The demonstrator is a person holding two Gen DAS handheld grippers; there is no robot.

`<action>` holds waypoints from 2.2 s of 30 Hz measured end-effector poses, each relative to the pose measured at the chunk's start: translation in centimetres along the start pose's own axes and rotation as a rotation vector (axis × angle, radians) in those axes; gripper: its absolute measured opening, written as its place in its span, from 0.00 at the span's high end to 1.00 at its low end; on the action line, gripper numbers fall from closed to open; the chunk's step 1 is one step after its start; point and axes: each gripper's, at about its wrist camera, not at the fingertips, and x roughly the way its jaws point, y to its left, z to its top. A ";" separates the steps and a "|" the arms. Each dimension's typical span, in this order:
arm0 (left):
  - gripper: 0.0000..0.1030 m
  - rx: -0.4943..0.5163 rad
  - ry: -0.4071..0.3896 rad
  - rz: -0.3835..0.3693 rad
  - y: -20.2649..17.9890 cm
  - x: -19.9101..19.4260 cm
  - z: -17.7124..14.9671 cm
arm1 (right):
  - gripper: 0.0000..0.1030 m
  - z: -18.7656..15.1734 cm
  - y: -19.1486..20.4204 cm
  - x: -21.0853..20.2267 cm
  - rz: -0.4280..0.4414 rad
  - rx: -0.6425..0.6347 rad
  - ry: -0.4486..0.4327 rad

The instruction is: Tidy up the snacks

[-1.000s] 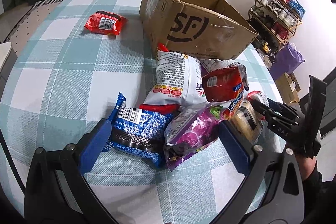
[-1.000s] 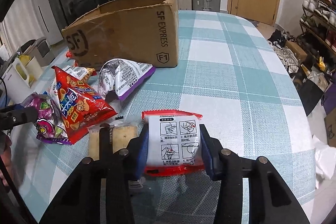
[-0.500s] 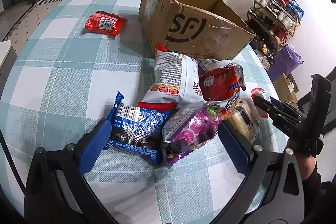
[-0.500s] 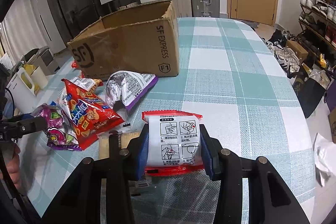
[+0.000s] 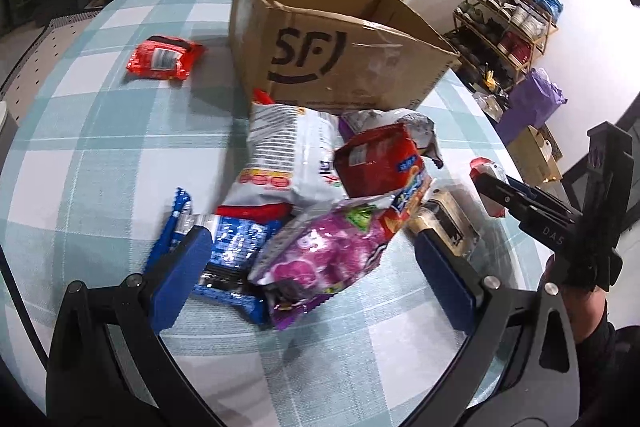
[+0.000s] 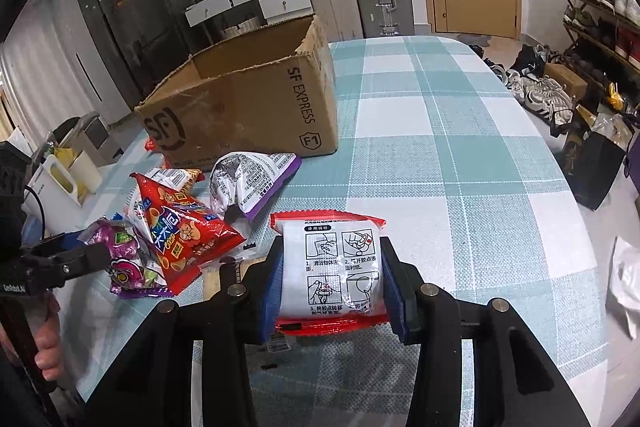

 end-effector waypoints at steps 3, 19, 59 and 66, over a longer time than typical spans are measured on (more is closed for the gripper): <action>0.02 0.005 0.006 -0.004 -0.3 0.4 0.0 | 0.58 -0.1 -0.2 -0.2 0.006 0.007 -0.002; 0.62 0.036 0.037 -0.128 0.4 2.1 -0.3 | 0.58 -0.4 -0.6 -0.6 0.020 0.020 -0.011; 0.63 0.085 -0.142 -0.124 -1.0 -6.2 6.2 | 0.58 6.4 5.2 -5.1 0.159 -0.120 -0.138; 0.63 0.083 -0.165 -0.110 -1.5 -6.9 8.9 | 0.58 9.1 6.7 -5.9 0.189 -0.182 -0.153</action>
